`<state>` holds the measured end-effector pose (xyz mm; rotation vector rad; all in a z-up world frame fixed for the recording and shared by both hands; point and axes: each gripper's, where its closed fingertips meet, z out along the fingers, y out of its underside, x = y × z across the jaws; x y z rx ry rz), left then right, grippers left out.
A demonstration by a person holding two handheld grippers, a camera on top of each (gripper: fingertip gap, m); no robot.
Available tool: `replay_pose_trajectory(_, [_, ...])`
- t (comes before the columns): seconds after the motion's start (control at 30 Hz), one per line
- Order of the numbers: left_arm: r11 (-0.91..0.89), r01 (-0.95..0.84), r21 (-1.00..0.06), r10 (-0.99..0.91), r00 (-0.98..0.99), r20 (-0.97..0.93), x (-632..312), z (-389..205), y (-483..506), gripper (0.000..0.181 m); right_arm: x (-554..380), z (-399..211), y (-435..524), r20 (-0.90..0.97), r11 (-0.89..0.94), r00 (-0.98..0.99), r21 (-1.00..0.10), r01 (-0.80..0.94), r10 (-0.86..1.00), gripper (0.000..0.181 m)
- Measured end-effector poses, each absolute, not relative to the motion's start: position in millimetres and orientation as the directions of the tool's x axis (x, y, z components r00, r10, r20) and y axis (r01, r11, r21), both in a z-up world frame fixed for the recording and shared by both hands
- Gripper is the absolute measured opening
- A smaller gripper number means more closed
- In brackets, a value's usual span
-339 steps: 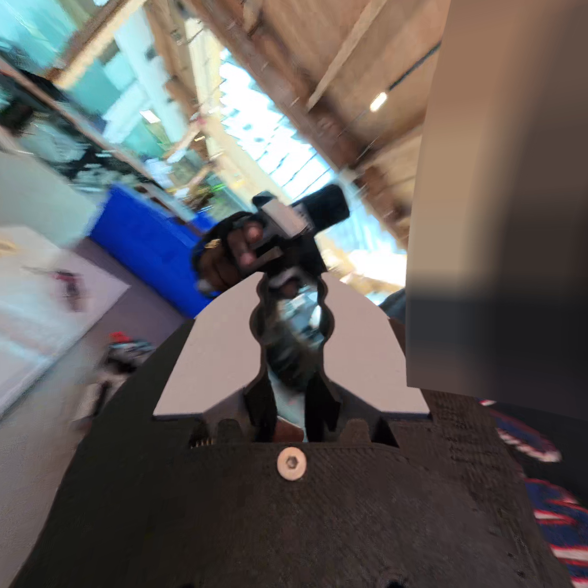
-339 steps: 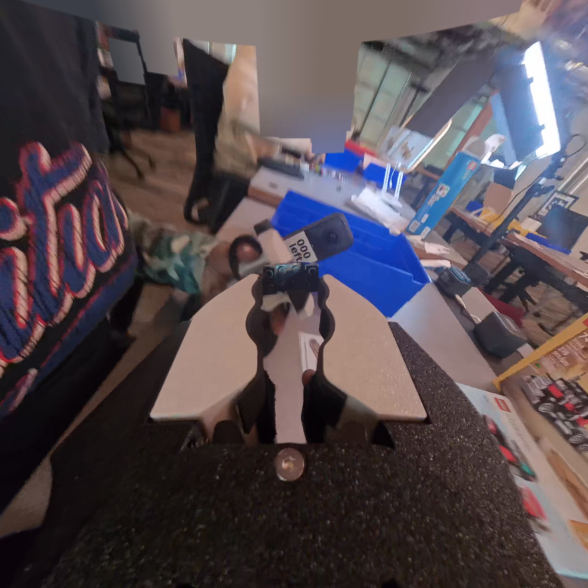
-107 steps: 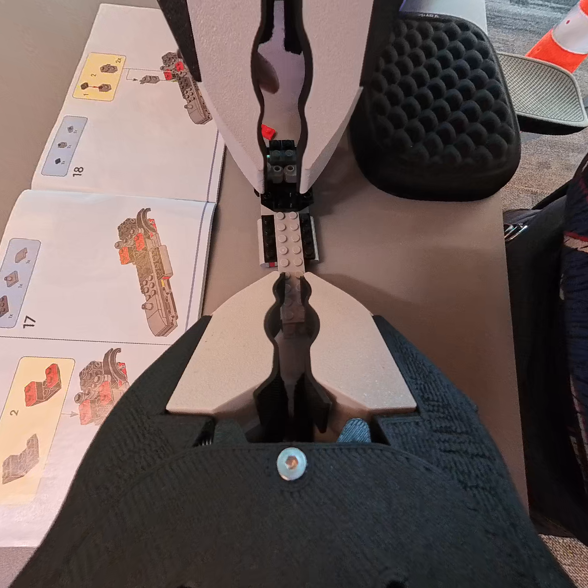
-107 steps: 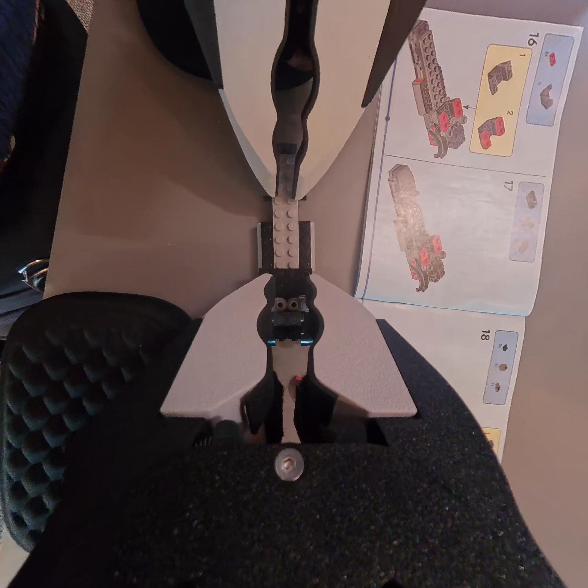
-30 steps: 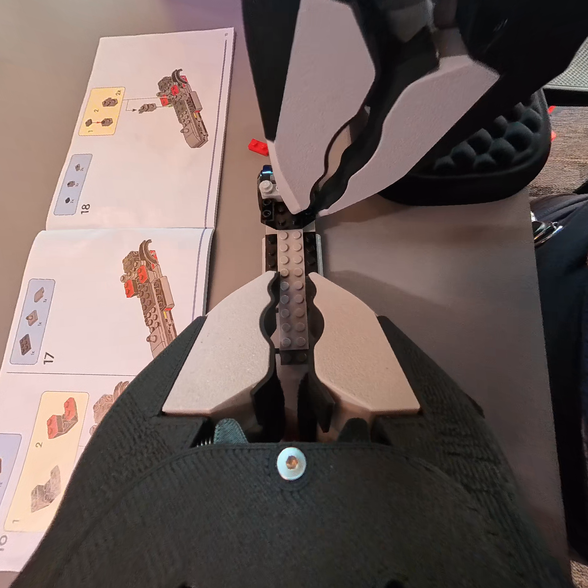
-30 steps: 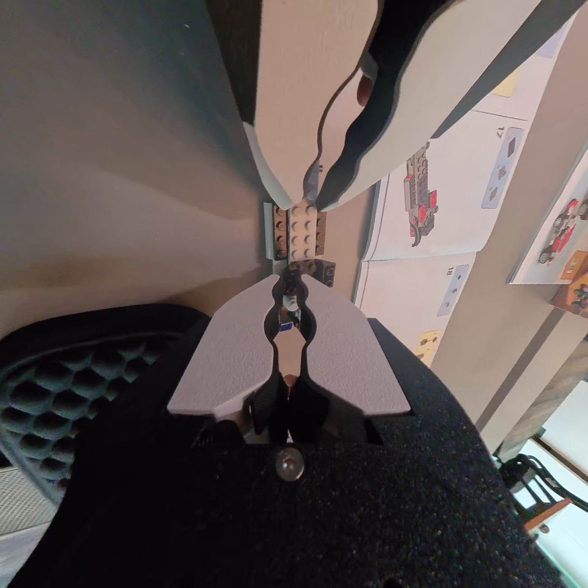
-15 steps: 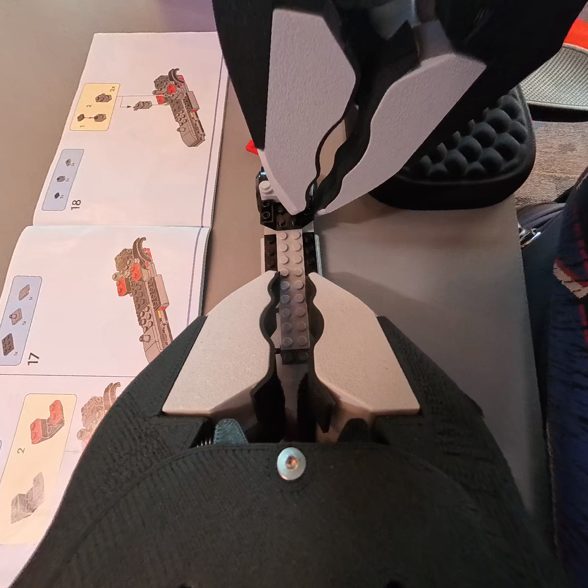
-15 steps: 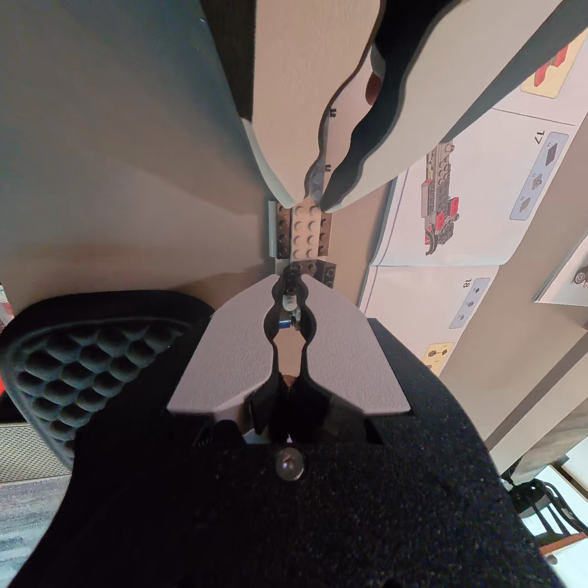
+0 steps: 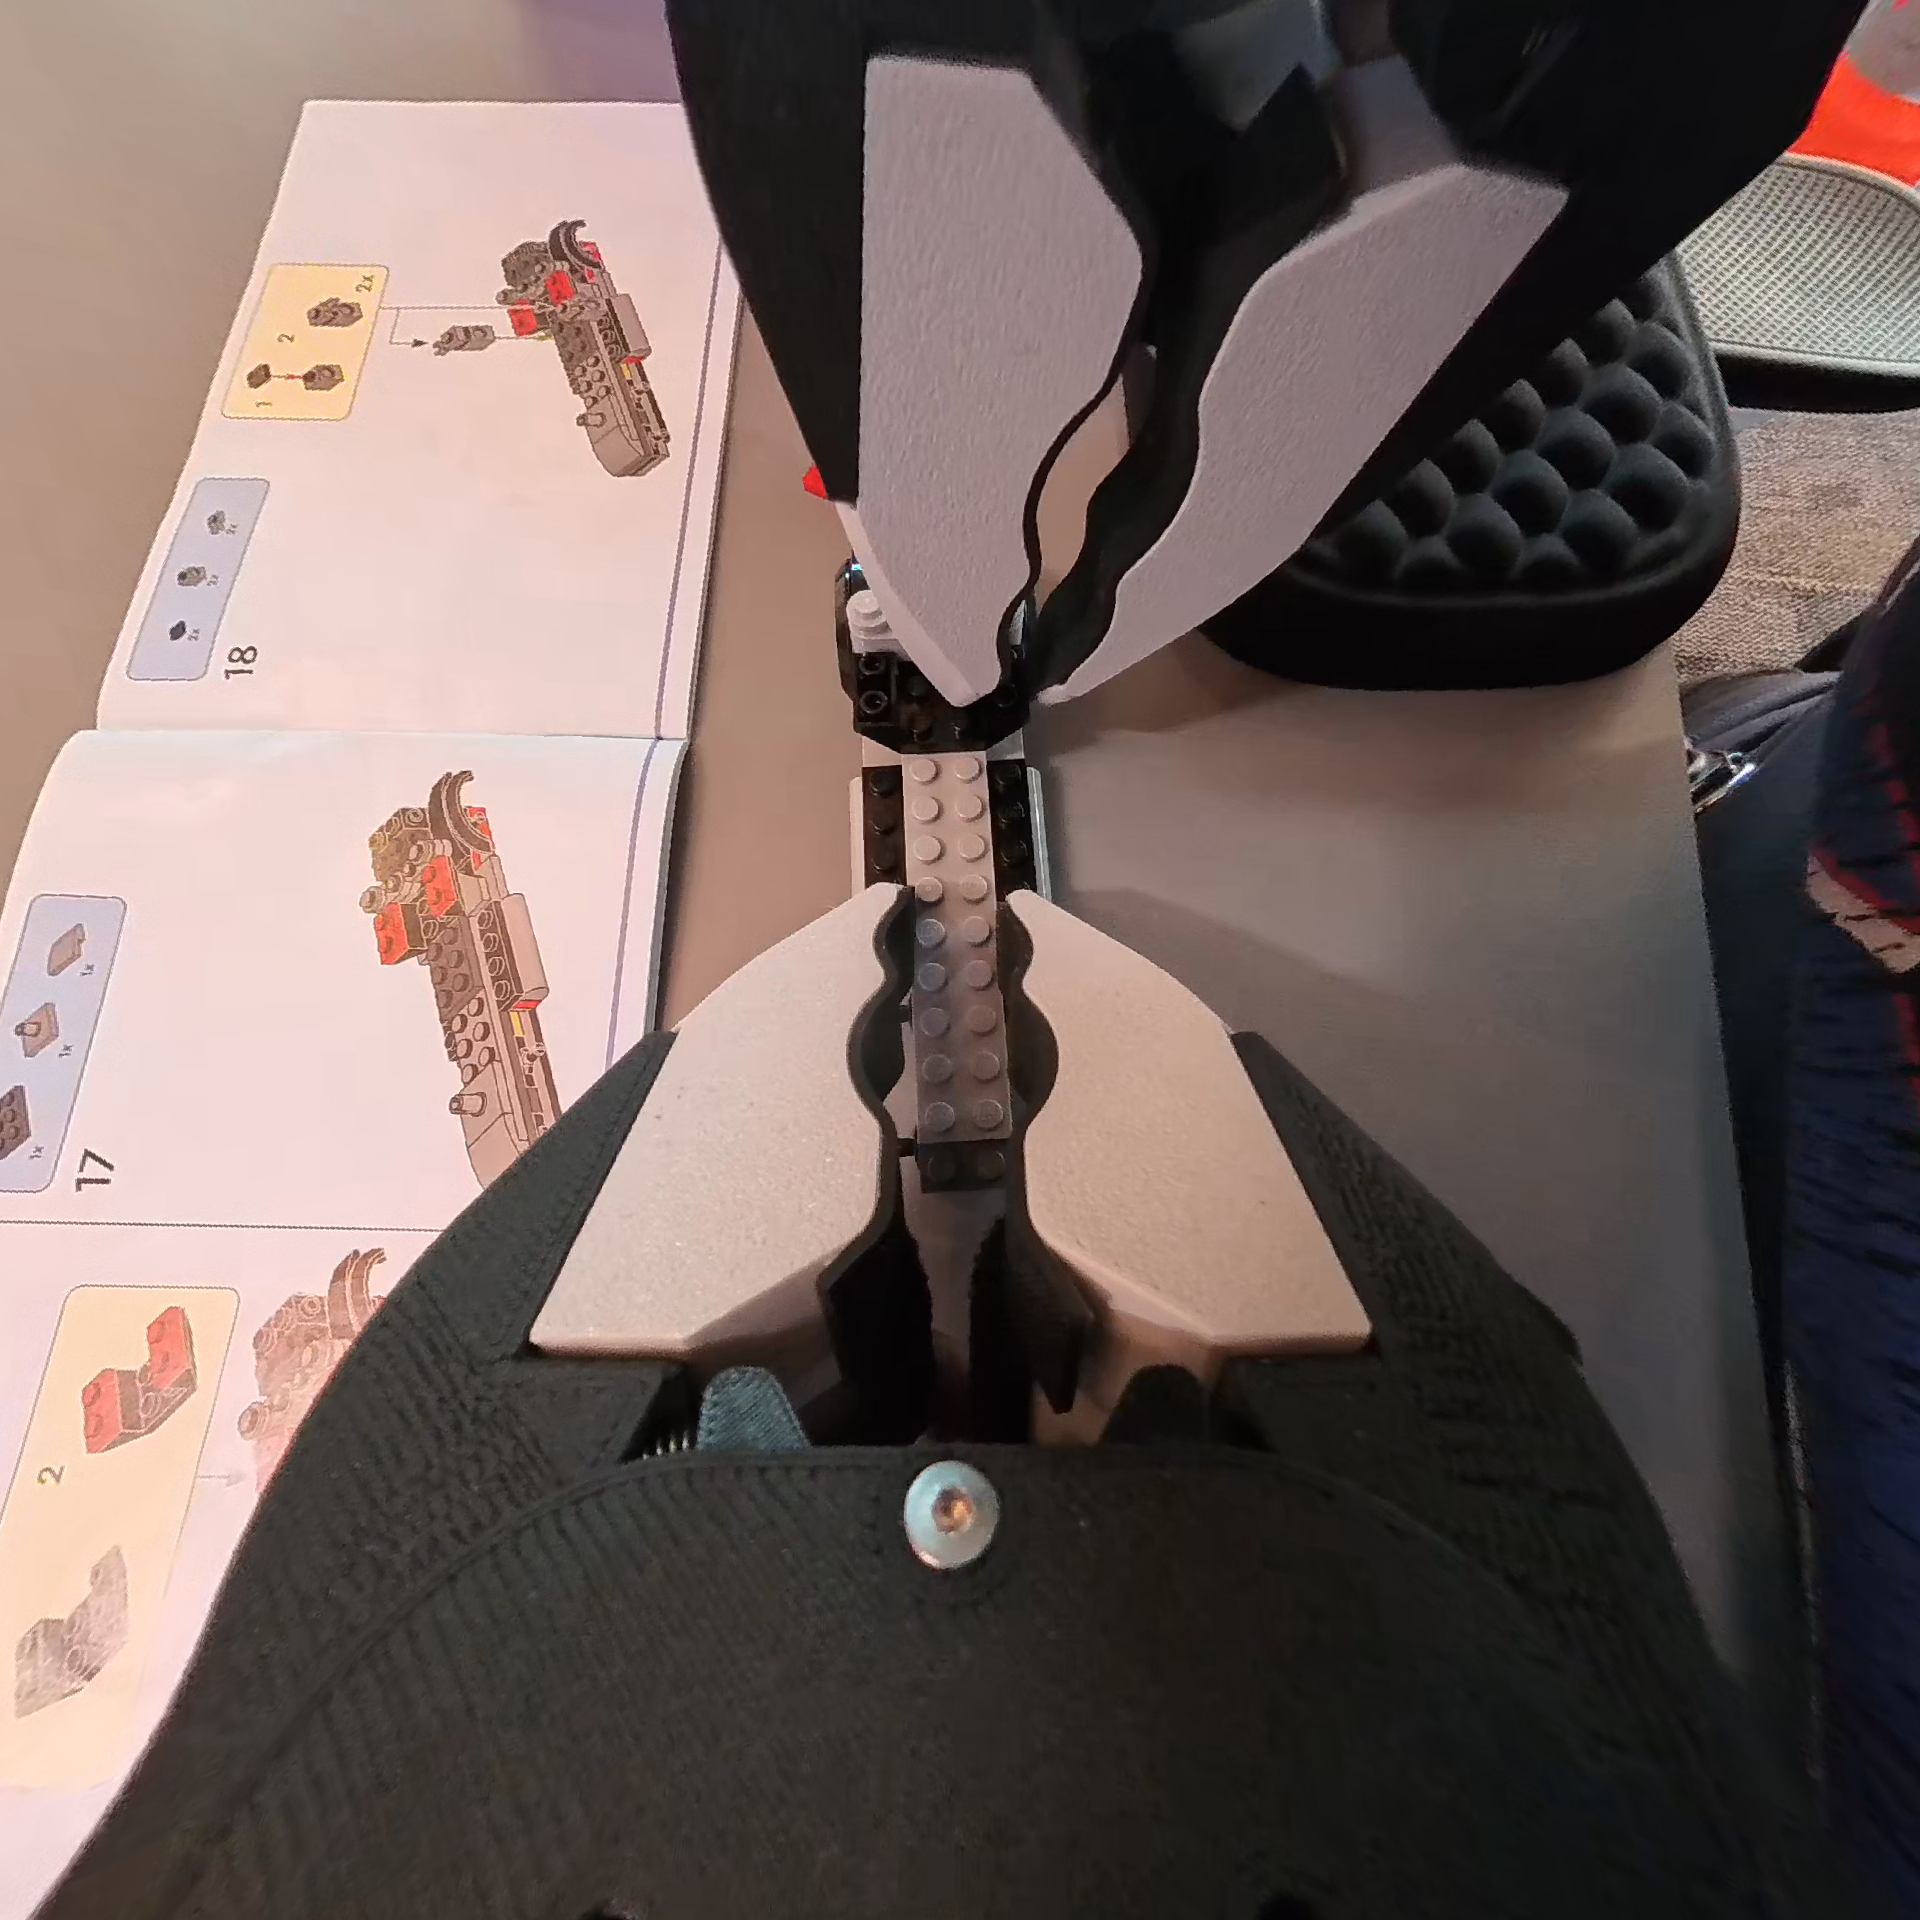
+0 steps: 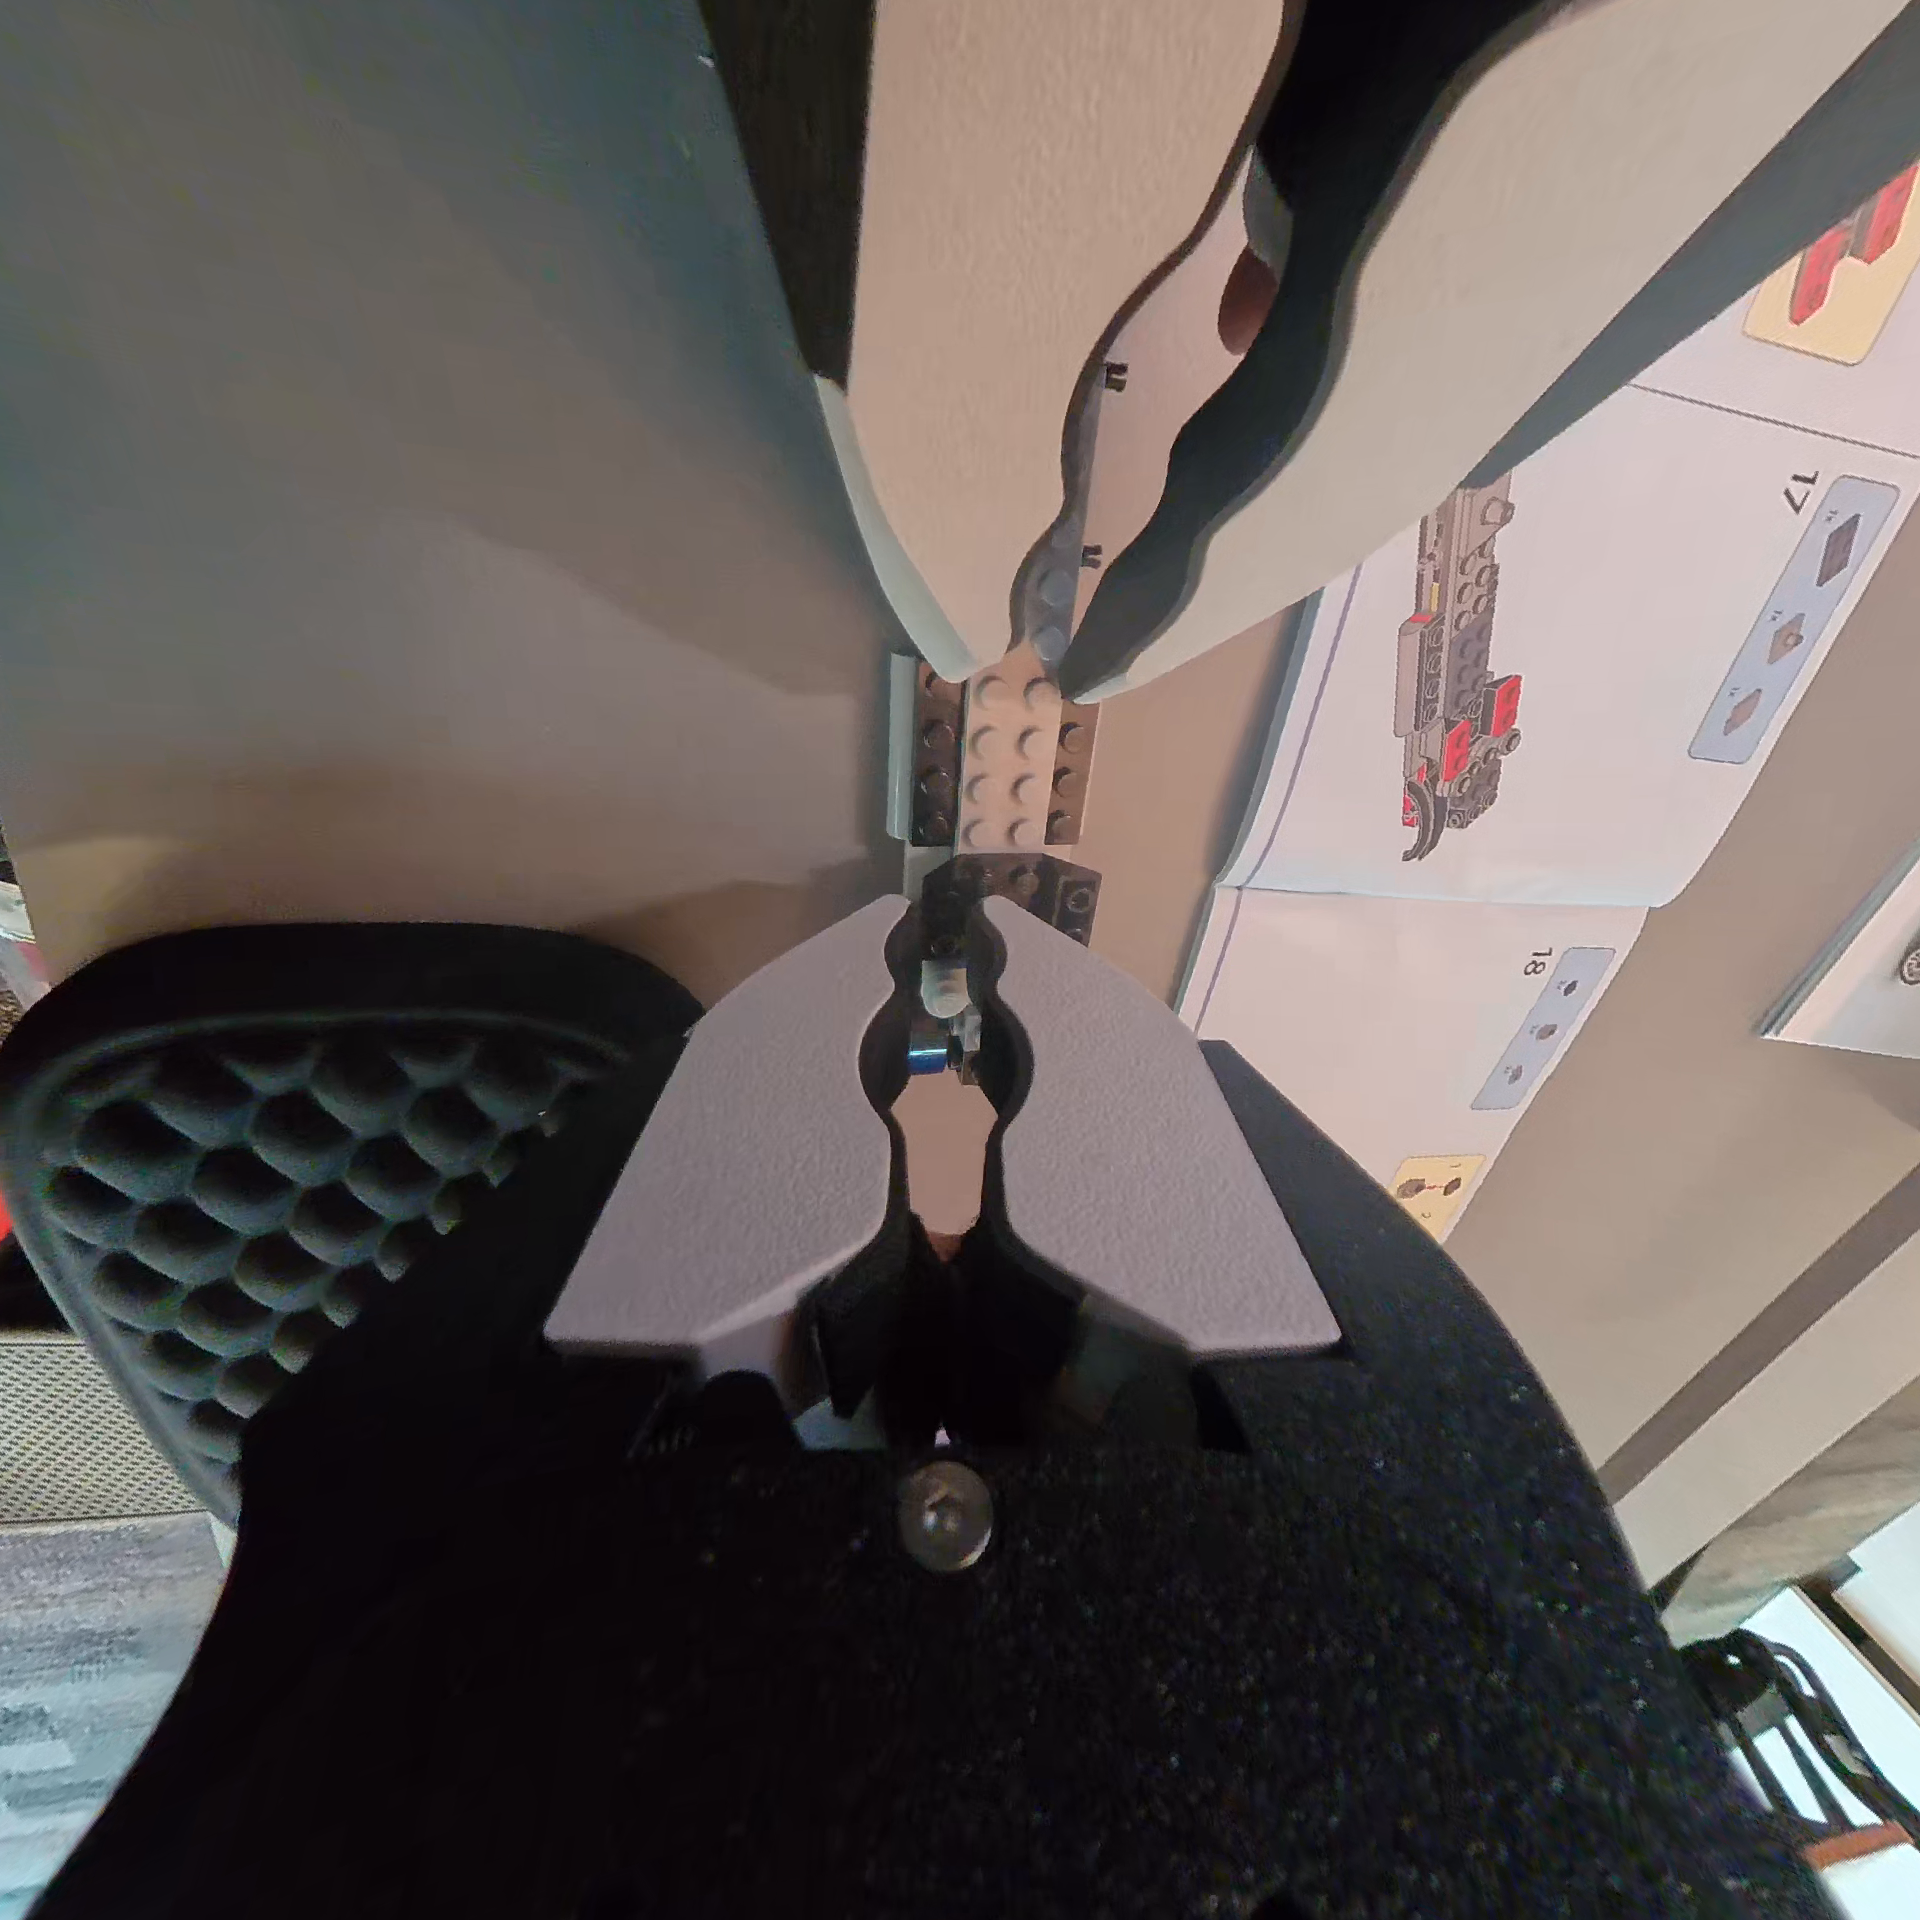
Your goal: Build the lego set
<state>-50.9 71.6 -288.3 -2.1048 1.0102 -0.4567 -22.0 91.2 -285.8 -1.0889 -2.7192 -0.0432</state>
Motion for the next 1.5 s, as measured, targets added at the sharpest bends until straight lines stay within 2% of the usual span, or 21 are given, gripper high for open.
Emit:
replay_pose_trajectory(0.1, [-0.407,-0.521,-0.75,-0.779,0.627,-0.013,-51,-288,72,0.015,-23,-286,91,0.223,0.732,-0.706,-0.064,0.678,0.673,0.008])
replay_pose_trajectory(0.17, [-0.408,-0.52,-0.75,-0.777,0.629,-0.013,-51,-288,72,0.015,-23,-285,91,0.206,0.695,-0.665,-0.177,0.697,0.718,0.009])
replay_pose_trajectory(0.23, [-0.406,-0.523,-0.749,-0.778,0.628,-0.016,-51,-288,72,0.015,-21,-277,90,0.158,0.608,-0.59,-0.29,0.739,0.792,0.031])
replay_pose_trajectory(0.27, [-0.405,-0.525,-0.748,-0.778,0.627,-0.019,-51,-288,72,0.015,-23,-268,88,0.155,0.58,-0.566,-0.366,0.728,0.809,0.033])
replay_pose_trajectory(0.33, [-0.403,-0.526,-0.749,-0.779,0.627,-0.022,-51,-288,72,0.015,-29,-248,86,0.146,0.52,-0.529,-0.519,0.679,0.836,0.027])
replay_pose_trajectory(0.37, [-0.402,-0.528,-0.748,-0.779,0.627,-0.024,-51,-288,72,0.015,-29,-244,88,0.125,0.493,-0.518,-0.553,0.672,0.846,0.023])
replay_pose_trajectory(0.57, [-0.395,-0.537,-0.746,-0.78,0.625,-0.037,-51,-289,72,0.015,-30,-270,98,0.105,0.535,-0.562,-0.487,0.69,0.82,0.022])
replay_pose_trajectory(0.93, [-0.363,-0.566,-0.741,-0.777,0.622,-0.094,-51,-289,72,0.015,-32,-279,97,0.106,0.626,-0.637,-0.363,0.69,0.764,0.014])
replay_pose_trajectory(1.0, [-0.365,-0.563,-0.742,-0.778,0.622,-0.09,-51,-289,72,0.015,-30,-281,90,0.059,0.613,-0.641,-0.371,0.698,0.765,0.001])
replay_pose_trajectory(1.13, [-0.366,-0.56,-0.743,-0.784,0.616,-0.077,-50,-289,71,0.015,-31,-284,92,0.039,0.616,-0.645,-0.343,0.709,0.763,0.0])
replay_pose_trajectory(1.2, [-0.37,-0.557,-0.743,-0.784,0.617,-0.071,-50,-289,71,0.015,-32,-282,92,0.024,0.613,-0.645,-0.34,0.713,0.764,0.003])
replay_pose_trajectory(1.23, [-0.371,-0.557,-0.743,-0.783,0.617,-0.071,-50,-289,71,0.015,-33,-278,91,0.016,0.604,-0.644,-0.367,0.708,0.765,0.01])
replay_pose_trajectory(1.33, [-0.365,-0.563,-0.742,-0.783,0.617,-0.083,-50,-289,71,0.015,-37,-263,90,0.011,0.564,-0.628,-0.45,0.692,0.778,0.016])
replay_pose_trajectory(1.4, [-0.365,-0.563,-0.742,-0.783,0.617,-0.083,-50,-289,71,0.015,-33,-266,92,0.023,0.589,-0.639,-0.414,0.694,0.769,0.027])
replay_pose_trajectory(1.5, [-0.365,-0.562,-0.742,-0.782,0.617,-0.083,-51,-289,71,0.015,-28,-276,92,0.05,0.642,-0.672,-0.355,0.679,0.739,0.026])
